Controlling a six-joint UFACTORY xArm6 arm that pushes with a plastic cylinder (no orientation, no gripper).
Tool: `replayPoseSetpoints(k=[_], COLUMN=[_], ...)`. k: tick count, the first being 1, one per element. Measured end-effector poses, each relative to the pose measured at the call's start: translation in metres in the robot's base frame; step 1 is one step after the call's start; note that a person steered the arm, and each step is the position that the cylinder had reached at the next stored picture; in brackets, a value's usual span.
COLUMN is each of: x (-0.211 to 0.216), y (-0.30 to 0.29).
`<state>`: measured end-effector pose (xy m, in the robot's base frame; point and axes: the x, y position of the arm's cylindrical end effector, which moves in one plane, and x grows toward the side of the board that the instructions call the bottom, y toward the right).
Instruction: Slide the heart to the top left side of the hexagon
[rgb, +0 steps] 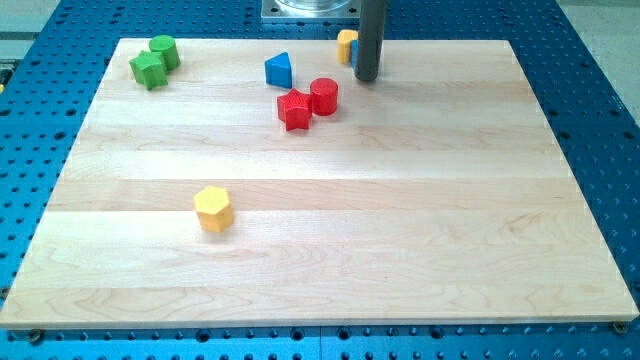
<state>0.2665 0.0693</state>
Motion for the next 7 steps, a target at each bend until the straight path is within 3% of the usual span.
replayPoseSetpoints(k=[1, 2, 3, 4, 5, 6, 7], x=[0.004, -0.062, -0.075, -0.073, -0.059, -0.005, -0.036], y=[0.024, 0.095, 0.059, -0.016, -0.053, -0.097, -0.079])
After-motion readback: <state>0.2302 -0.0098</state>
